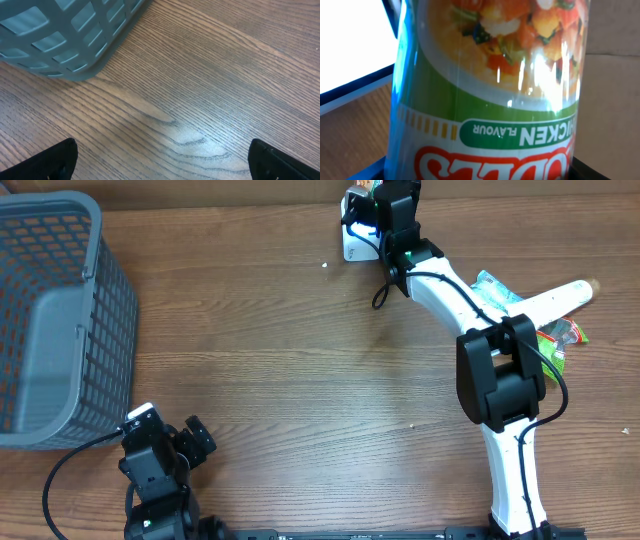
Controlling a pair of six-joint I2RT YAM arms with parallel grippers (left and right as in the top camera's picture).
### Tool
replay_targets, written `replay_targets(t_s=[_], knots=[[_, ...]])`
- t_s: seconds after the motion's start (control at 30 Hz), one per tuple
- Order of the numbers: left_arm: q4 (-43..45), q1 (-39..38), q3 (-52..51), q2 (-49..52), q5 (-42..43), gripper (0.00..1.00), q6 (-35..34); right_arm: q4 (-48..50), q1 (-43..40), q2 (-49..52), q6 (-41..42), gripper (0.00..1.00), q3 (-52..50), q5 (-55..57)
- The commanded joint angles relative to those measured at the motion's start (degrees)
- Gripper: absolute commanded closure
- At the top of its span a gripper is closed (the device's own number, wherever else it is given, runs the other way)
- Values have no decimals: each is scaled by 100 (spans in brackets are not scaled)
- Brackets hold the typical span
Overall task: Scan the item barcode
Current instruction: 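Hold the cup noodle's barcode in front of the scanner window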
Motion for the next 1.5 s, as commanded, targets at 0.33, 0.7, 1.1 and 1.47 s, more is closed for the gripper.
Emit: replay_targets(t_s=[0.33, 0.7, 1.1, 1.47], knots=[[22, -37, 103, -26, 26, 0, -50, 407, -138, 435, -345, 28, 85, -103], [22, -37, 103, -26, 28, 0, -50, 581, -142, 487, -326, 28, 81, -39], [22, -37, 103, -26, 28, 1, -50, 1471, -94, 487, -756, 28, 81, 223], [22, -37, 103, -26, 28, 0, -50, 1126, 170, 155, 417, 21, 81, 426]])
